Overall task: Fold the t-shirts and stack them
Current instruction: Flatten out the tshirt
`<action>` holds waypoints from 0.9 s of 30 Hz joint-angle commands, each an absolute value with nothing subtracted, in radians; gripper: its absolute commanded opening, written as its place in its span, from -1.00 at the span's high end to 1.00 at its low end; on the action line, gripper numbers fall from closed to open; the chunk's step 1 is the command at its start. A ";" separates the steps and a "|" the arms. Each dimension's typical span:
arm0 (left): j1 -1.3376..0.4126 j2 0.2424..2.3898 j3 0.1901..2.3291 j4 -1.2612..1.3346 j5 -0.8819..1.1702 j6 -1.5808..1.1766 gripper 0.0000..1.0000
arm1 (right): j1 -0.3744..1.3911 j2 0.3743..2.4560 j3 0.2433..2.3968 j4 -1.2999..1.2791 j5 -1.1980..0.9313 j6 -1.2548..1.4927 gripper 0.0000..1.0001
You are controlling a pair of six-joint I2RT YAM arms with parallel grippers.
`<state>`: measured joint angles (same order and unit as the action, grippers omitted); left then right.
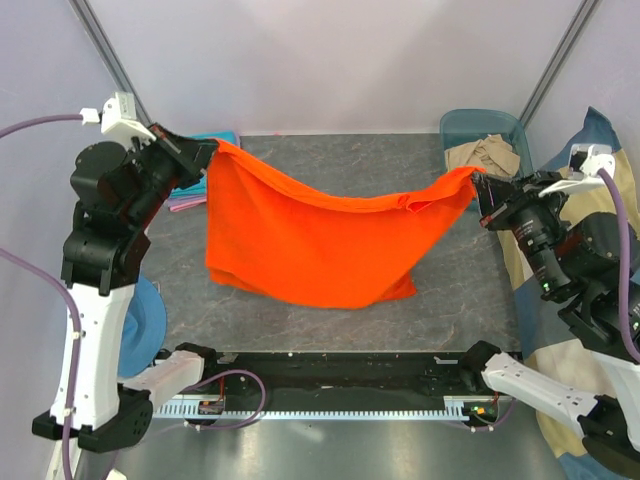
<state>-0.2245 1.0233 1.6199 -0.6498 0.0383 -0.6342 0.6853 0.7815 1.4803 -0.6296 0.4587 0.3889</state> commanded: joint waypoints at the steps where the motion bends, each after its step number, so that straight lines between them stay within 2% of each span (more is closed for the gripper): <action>1: -0.219 1.107 1.762 -0.615 0.143 -0.595 0.96 | 0.687 0.877 1.604 -0.568 0.380 0.279 1.00; 7: -0.219 1.193 1.919 -0.615 0.221 -0.584 0.96 | 0.687 1.012 1.836 -0.540 0.373 0.178 1.00; 10: -0.221 1.200 1.940 -0.615 0.227 -0.584 0.96 | 0.687 1.040 1.874 -0.538 0.350 0.173 1.00; 21: -0.221 1.003 1.684 -0.754 0.249 -0.566 0.96 | 0.687 0.841 1.605 -0.666 0.324 0.302 1.00; 27: -0.221 0.962 1.782 -0.868 0.229 -0.557 0.96 | 0.686 0.833 1.733 -0.810 0.350 0.316 1.00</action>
<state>-0.2245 0.9825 1.7004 -0.8124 0.2161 -0.6006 0.6853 0.8364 1.6310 -0.7467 0.3340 0.2916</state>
